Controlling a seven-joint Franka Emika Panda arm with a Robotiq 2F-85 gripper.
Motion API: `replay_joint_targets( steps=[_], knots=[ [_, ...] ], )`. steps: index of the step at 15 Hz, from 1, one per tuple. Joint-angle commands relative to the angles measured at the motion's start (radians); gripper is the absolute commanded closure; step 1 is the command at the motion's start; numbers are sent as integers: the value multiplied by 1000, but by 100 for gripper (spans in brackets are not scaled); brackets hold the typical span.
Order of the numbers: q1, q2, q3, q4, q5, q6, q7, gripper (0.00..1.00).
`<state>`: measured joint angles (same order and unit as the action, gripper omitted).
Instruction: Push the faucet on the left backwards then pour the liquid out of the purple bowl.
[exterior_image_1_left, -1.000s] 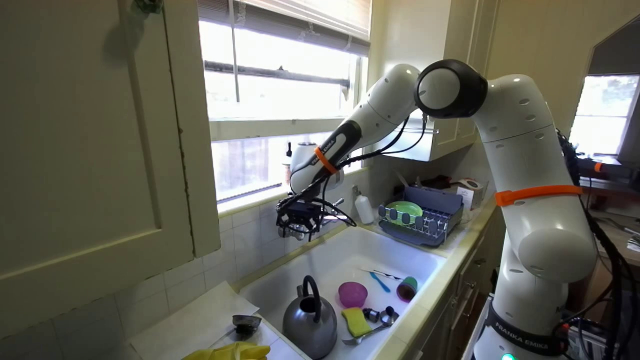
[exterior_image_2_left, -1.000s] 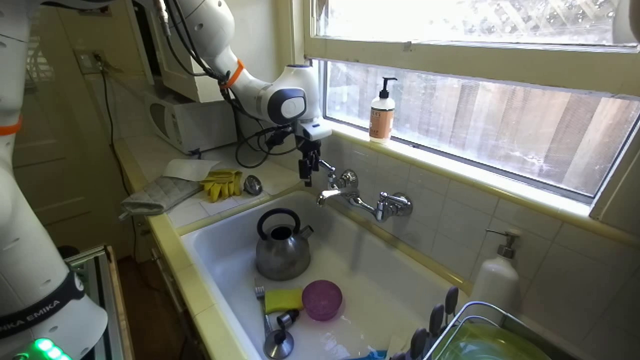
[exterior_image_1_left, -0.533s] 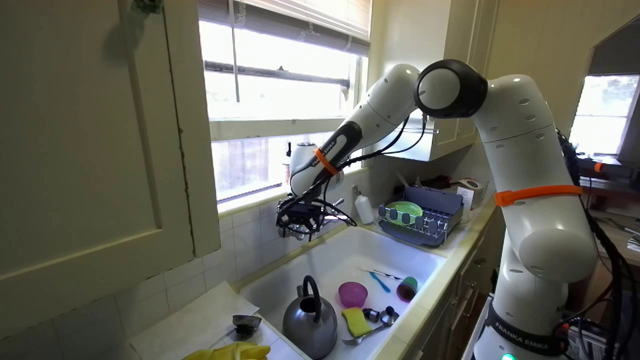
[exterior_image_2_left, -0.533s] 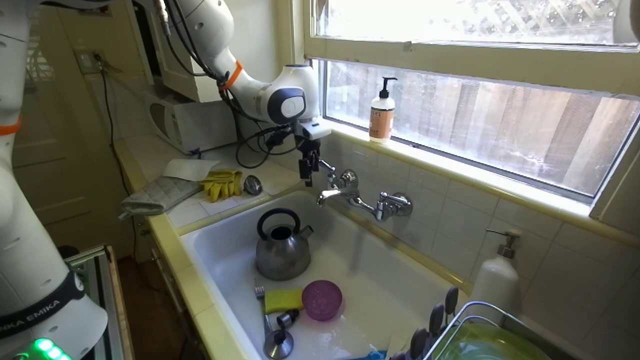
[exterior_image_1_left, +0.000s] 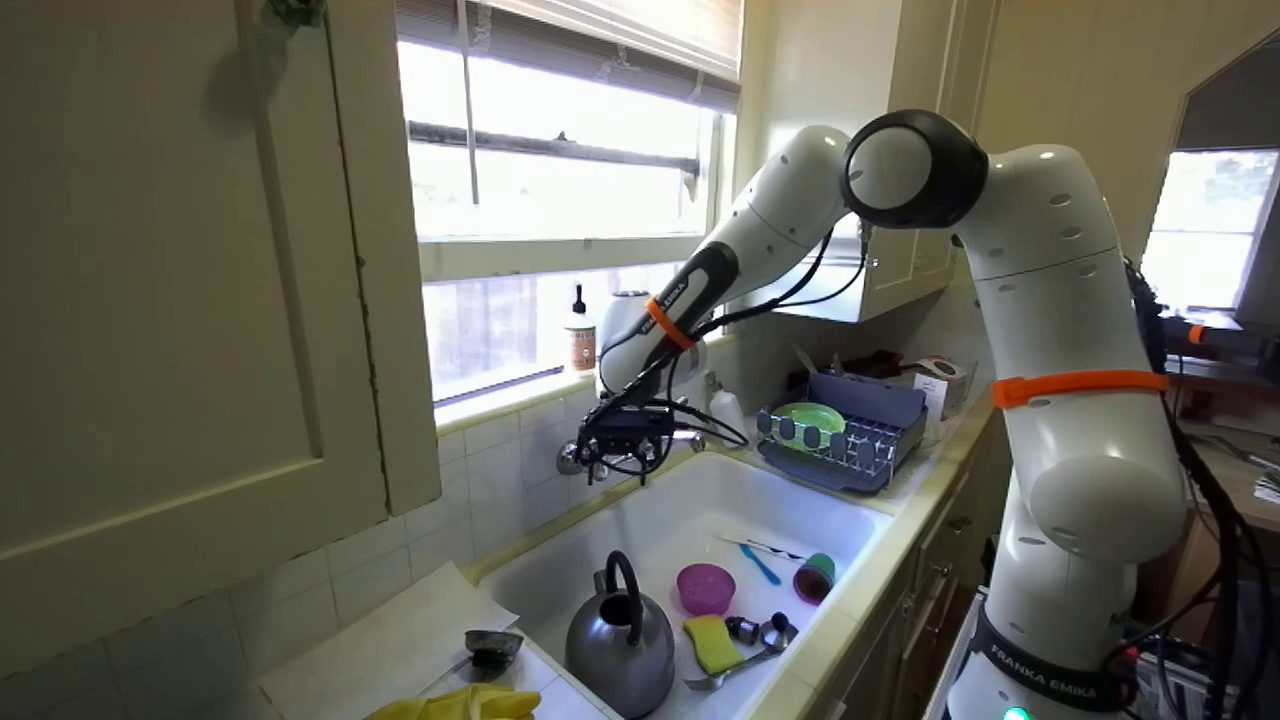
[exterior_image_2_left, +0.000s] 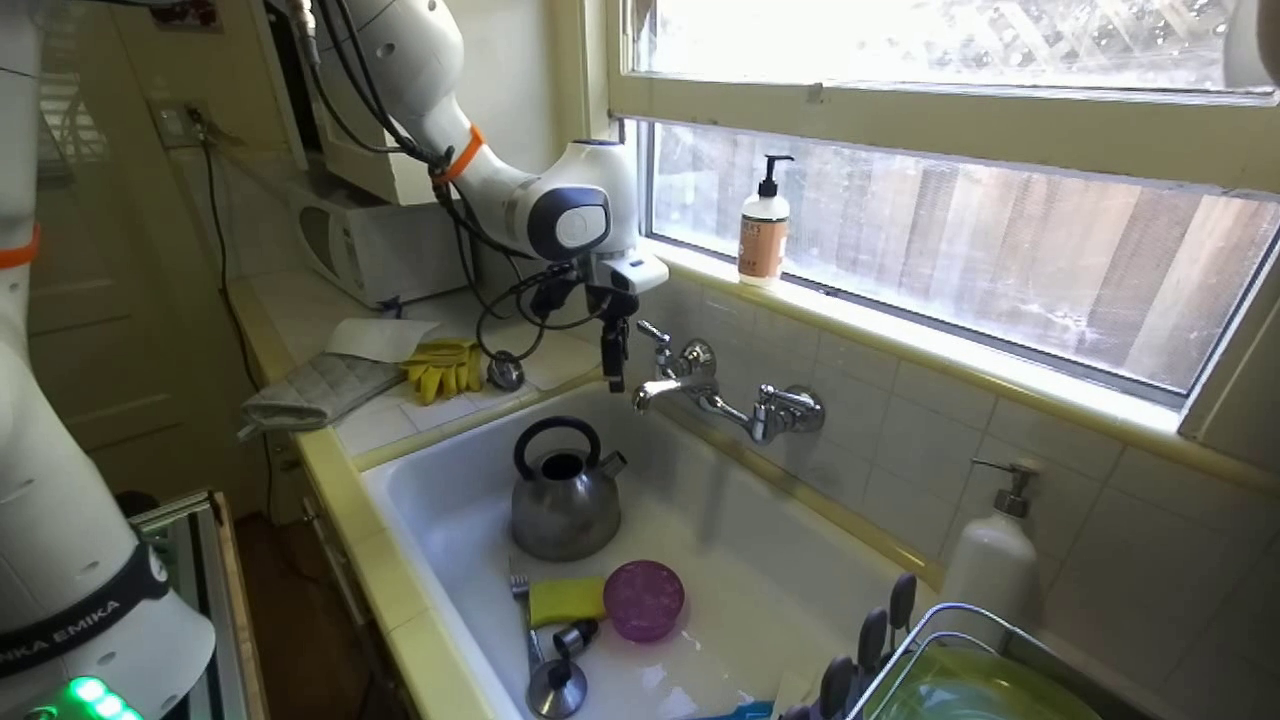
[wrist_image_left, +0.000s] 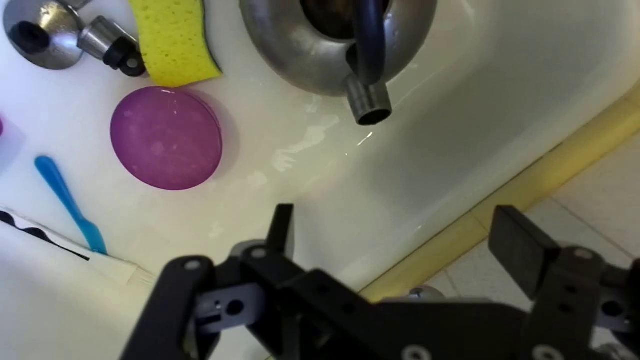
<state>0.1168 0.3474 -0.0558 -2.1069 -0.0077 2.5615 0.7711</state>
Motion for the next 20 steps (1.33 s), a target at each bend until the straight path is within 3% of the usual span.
replay_joint_targets(
  steps=[1, 7, 15, 20],
  knots=[
    [-21, -67, 4, -96, 9, -4, -106, 0],
    [-25, -191, -32, -228, -73, -17, -181, 0],
    [-105, -359, -19, -347, -40, -71, -430, 0],
    [-173, -449, -45, -394, -61, -131, -651, 0]
  ],
)
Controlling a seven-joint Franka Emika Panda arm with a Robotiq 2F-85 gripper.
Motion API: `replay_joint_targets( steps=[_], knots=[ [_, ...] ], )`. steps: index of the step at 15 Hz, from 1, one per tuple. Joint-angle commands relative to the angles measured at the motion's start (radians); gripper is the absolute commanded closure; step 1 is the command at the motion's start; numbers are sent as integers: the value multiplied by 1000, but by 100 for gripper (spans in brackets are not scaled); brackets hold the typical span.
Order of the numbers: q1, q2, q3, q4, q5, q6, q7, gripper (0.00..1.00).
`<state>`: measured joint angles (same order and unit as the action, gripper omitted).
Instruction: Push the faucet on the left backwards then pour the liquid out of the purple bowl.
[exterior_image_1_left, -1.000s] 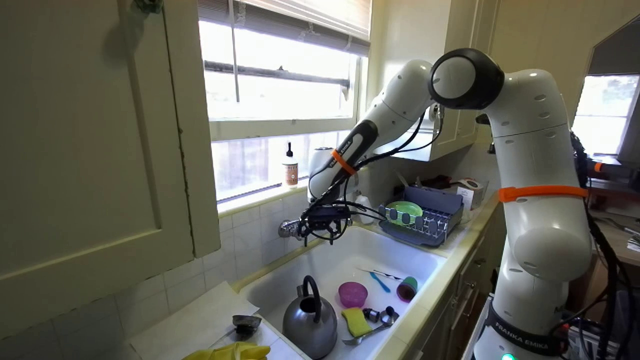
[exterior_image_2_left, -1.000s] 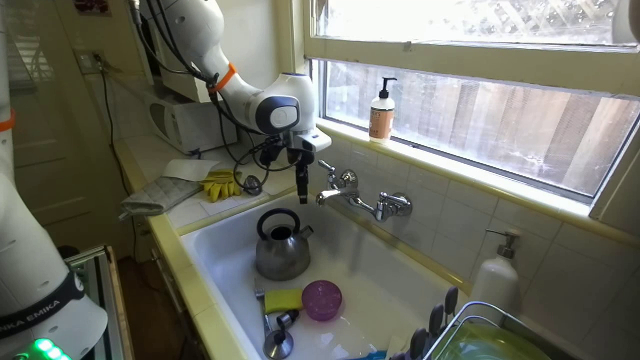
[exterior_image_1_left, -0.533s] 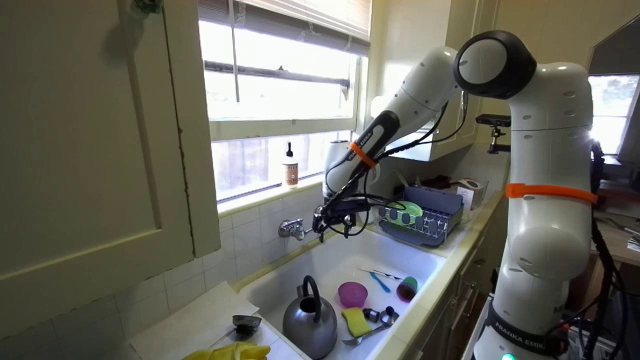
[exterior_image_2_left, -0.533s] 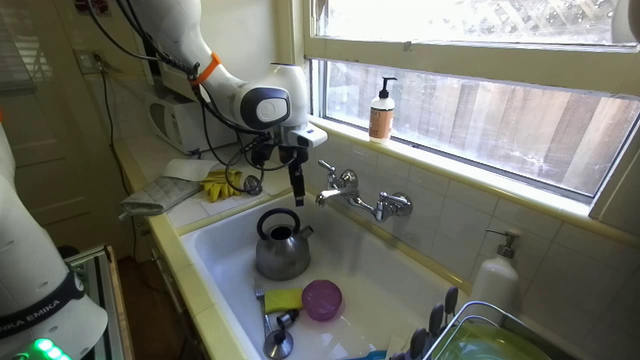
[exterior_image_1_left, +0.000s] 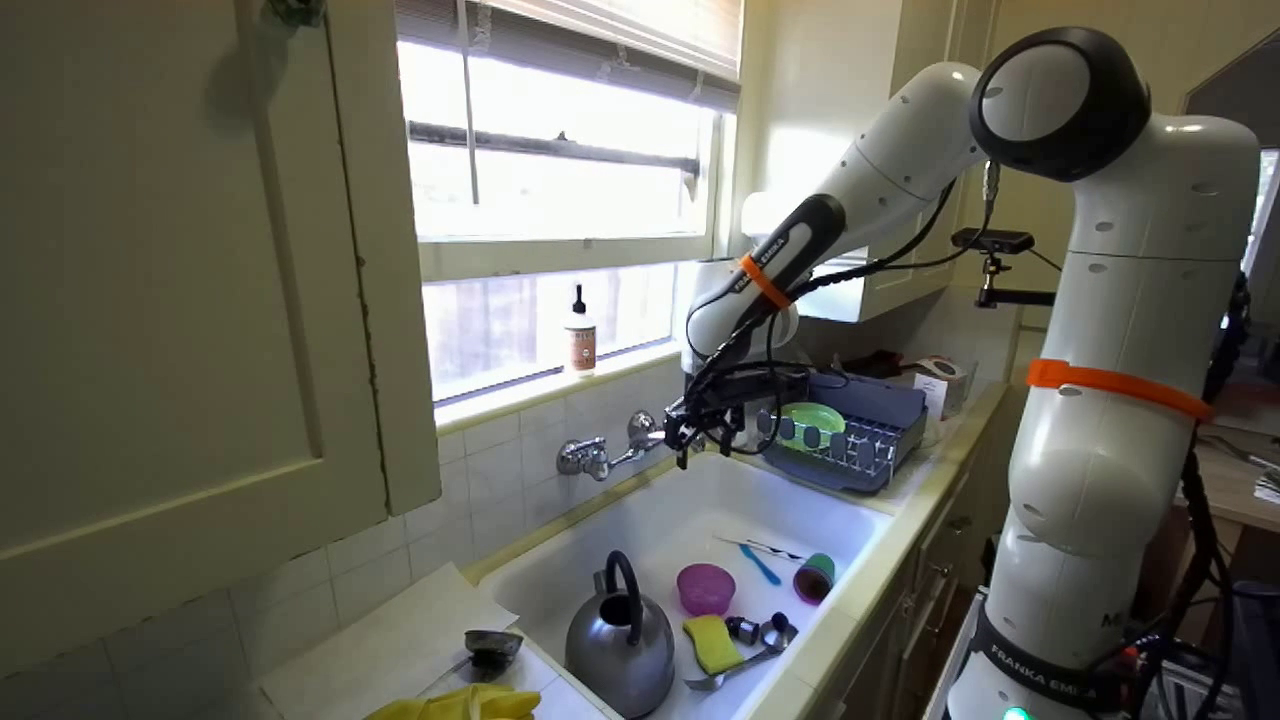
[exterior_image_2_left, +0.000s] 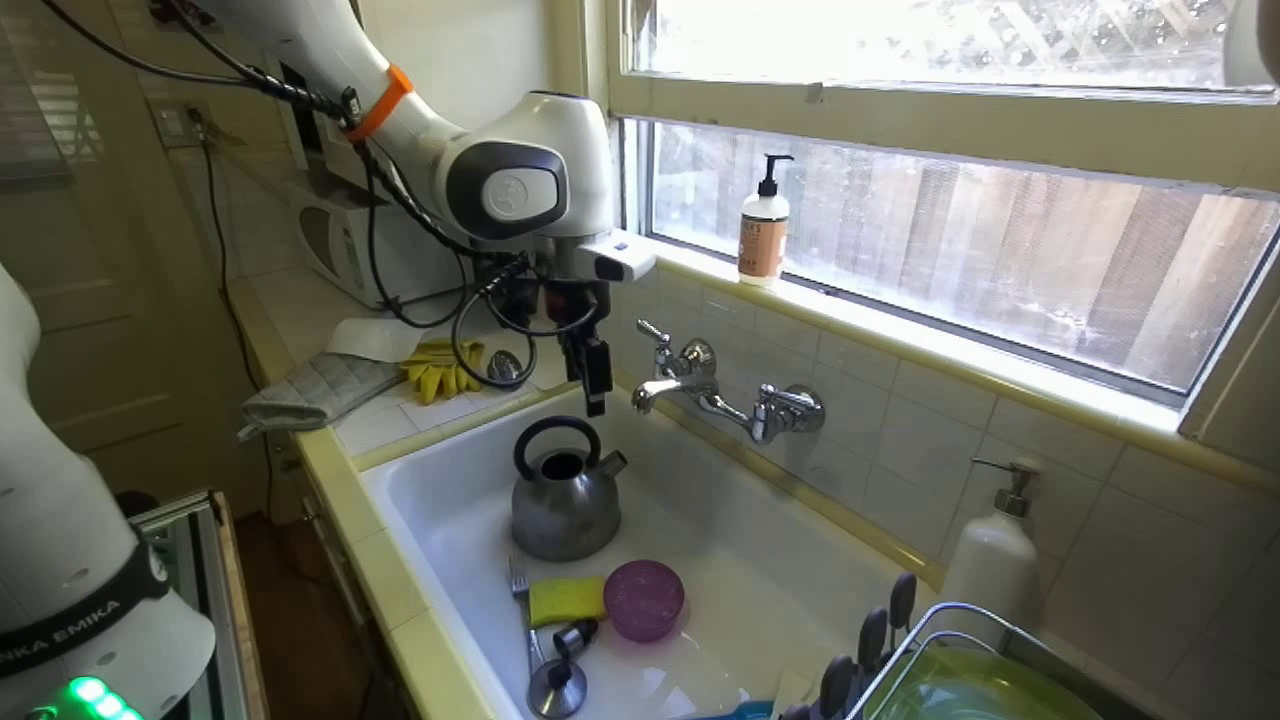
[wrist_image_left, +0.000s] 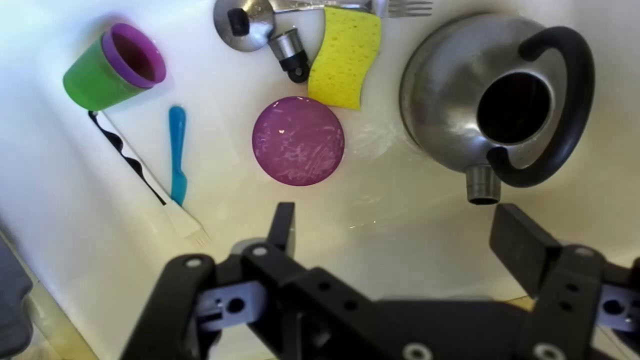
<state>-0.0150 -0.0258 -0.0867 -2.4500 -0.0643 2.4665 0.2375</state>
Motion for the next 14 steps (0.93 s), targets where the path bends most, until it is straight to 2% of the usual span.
replay_joint_targets(
  steps=[1, 5, 8, 9, 14],
  knots=[
    [-57, -88, -24, -57, -8, -38, -154, 0],
    [-124, -119, -86, -81, -1, -50, -335, 0],
    [-185, -119, -126, -97, -76, -17, -347, 0],
    [-161, -91, -106, -65, -36, -25, -332, 0],
    [-166, -89, -104, -63, -40, -24, -335, 0]
  ],
)
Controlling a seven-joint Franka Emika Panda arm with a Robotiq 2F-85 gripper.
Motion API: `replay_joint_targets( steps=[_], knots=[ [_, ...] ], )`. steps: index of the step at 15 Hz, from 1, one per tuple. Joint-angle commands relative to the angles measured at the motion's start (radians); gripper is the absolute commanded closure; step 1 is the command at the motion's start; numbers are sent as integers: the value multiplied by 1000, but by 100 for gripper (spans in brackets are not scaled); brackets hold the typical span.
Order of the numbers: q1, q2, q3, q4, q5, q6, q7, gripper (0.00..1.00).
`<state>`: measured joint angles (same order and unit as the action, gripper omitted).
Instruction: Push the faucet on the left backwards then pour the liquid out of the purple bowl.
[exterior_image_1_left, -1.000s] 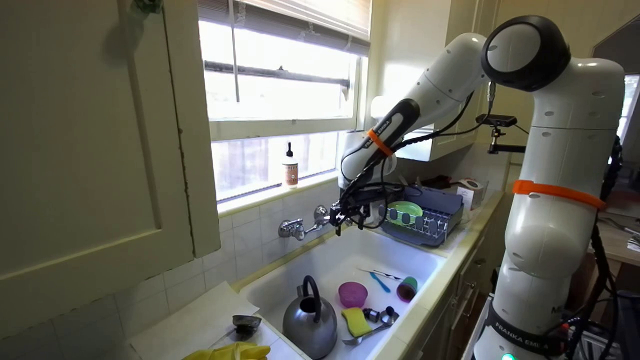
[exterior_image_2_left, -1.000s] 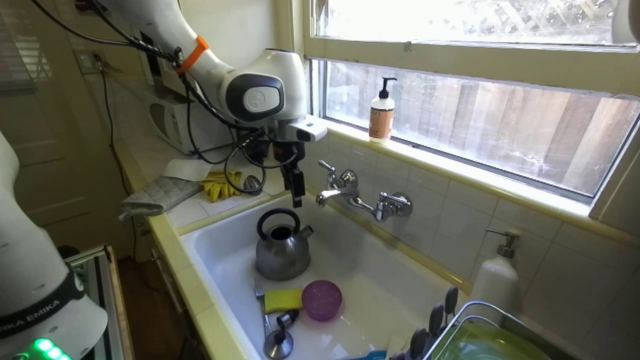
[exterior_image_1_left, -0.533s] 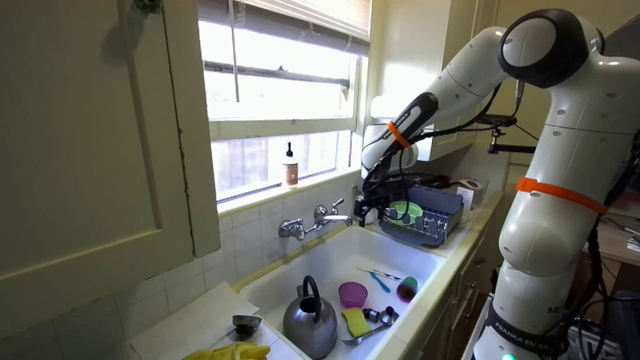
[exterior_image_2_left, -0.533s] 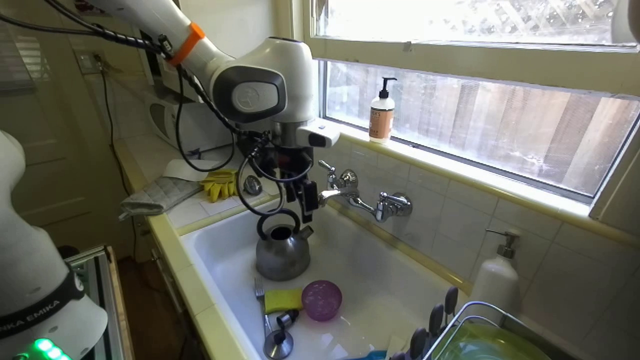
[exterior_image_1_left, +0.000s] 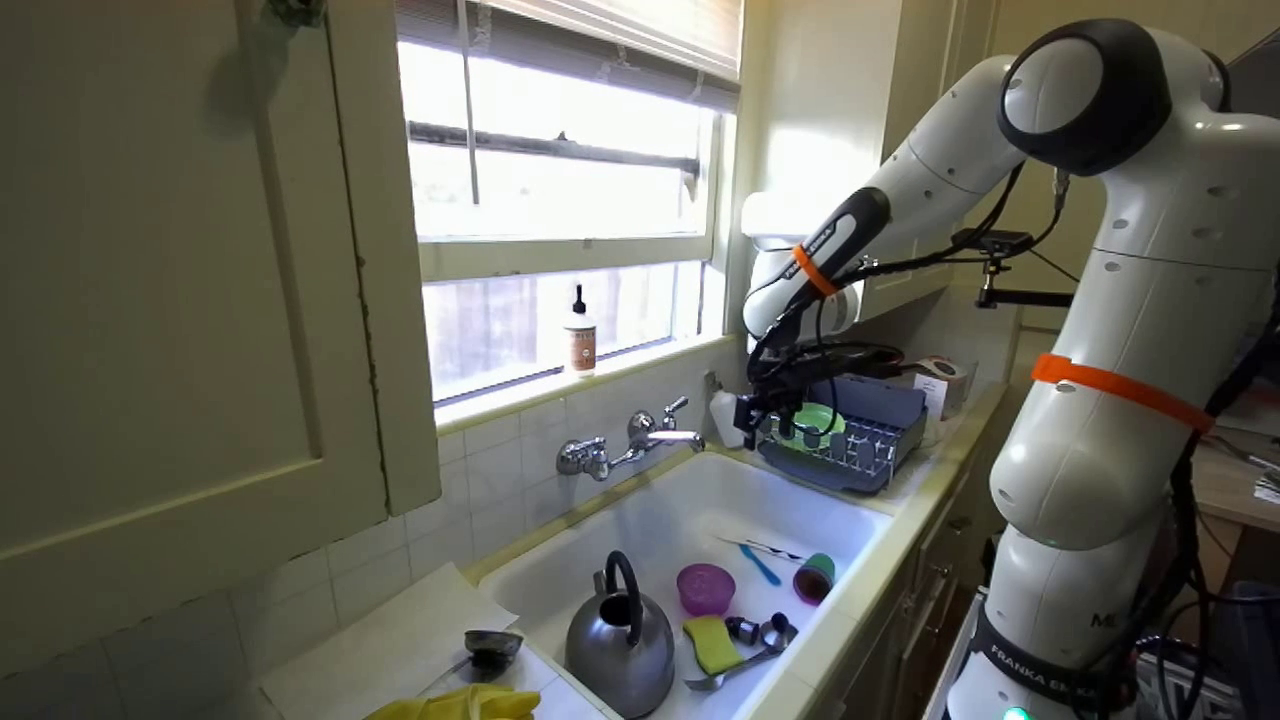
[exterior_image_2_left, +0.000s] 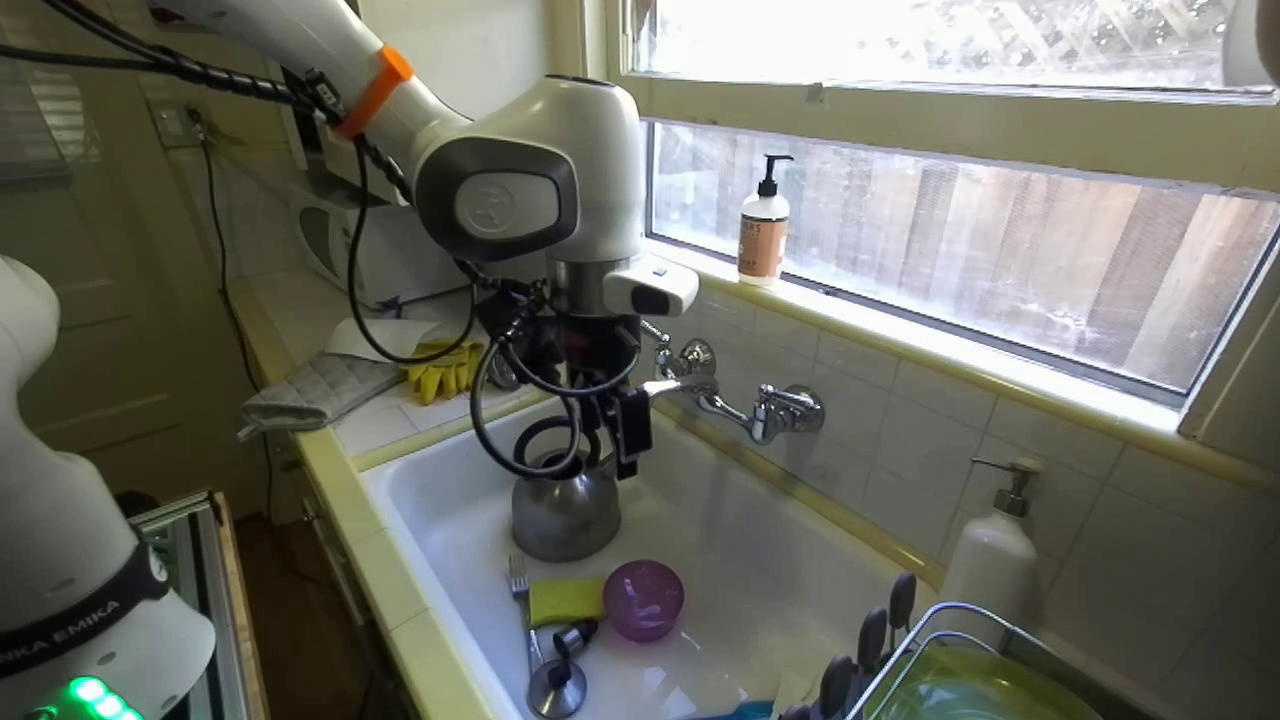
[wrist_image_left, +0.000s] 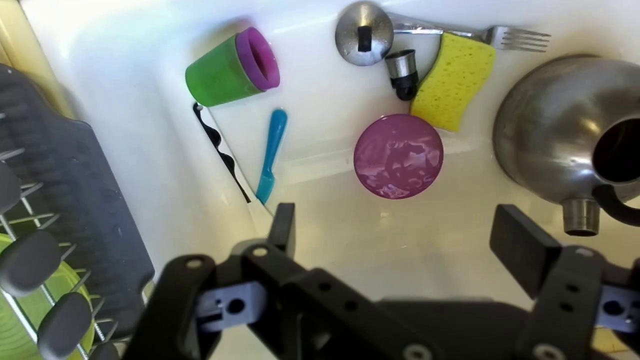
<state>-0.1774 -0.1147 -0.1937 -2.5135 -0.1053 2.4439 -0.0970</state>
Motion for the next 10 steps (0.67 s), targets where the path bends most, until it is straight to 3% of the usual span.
replay_joint_targets(
  steps=[1, 8, 9, 10],
  knots=[
    [-2, 0, 5, 1, 1, -2, 0, 0],
    [-12, 9, 2, 0, -29, 14, 3, 0],
    [-28, 18, -8, -13, -79, 47, -12, 0],
    [-30, 21, -28, -27, -45, 60, -92, 0]
  ],
)
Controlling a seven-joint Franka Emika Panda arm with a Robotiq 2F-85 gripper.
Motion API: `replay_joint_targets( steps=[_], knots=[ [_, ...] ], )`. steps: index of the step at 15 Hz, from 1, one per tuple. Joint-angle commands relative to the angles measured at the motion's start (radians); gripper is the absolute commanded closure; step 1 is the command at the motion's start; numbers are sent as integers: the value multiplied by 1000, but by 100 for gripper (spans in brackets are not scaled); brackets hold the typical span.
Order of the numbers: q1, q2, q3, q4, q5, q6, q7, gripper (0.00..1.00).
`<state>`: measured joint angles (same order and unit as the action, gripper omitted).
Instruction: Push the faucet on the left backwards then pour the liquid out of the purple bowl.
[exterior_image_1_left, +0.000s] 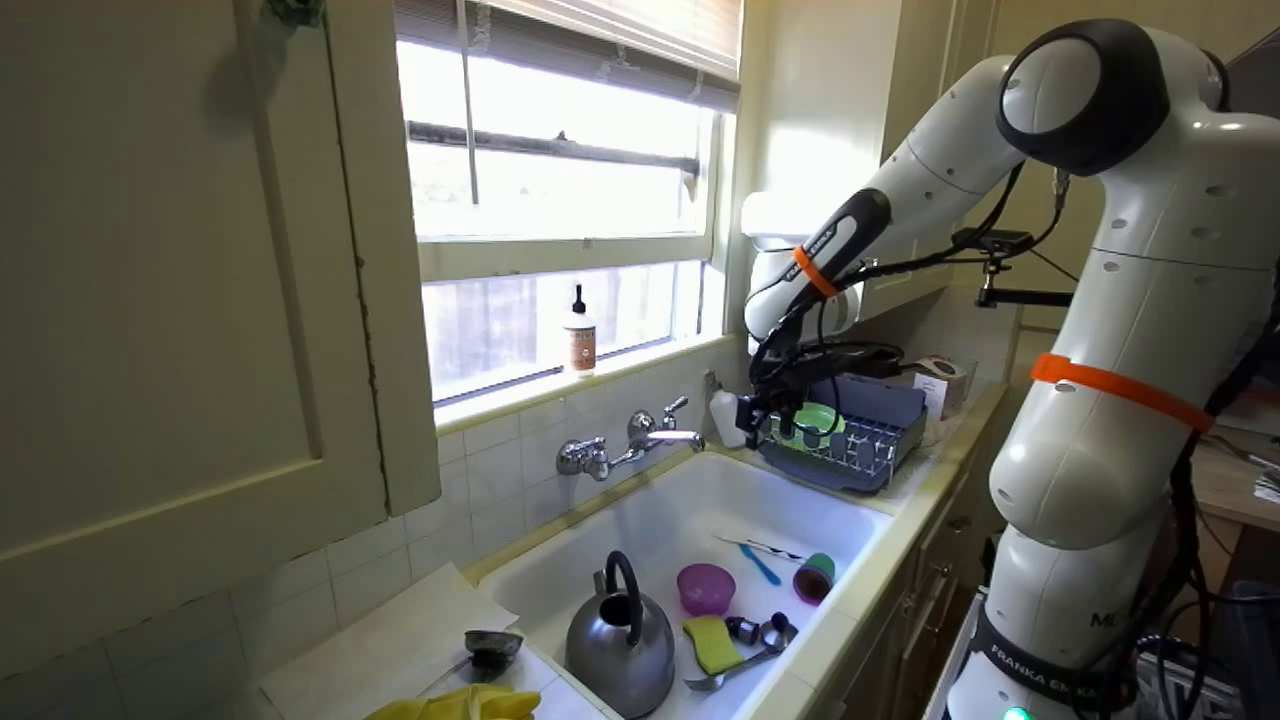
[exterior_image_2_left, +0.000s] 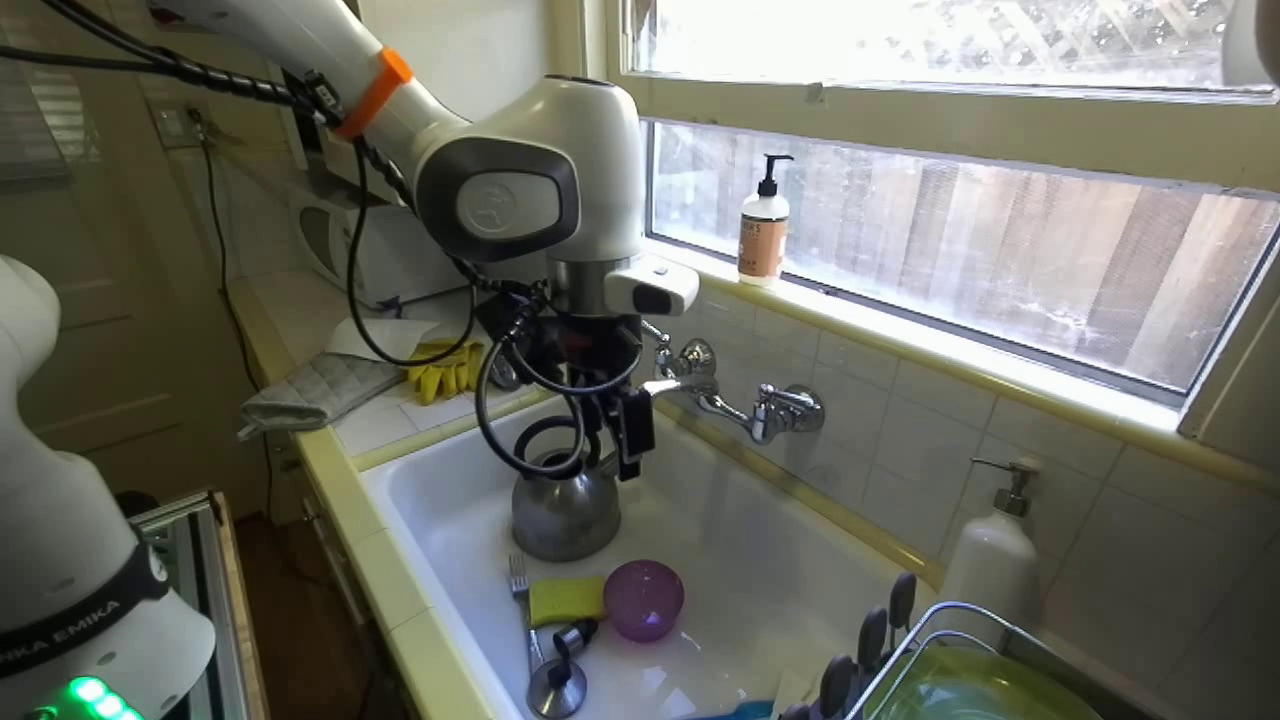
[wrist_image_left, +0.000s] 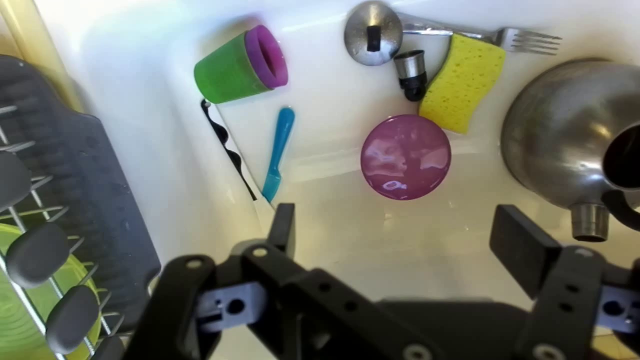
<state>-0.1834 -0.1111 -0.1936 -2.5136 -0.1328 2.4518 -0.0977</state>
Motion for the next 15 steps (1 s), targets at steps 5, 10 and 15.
replay_joint_targets(
  steps=[5, 10, 15],
  knots=[
    [-76, 87, -115, -63, 72, 234, -312, 0],
    [-82, 184, -125, -28, 482, 316, -677, 0],
    [-83, 219, -101, 0, 639, 291, -806, 0]
  ],
)
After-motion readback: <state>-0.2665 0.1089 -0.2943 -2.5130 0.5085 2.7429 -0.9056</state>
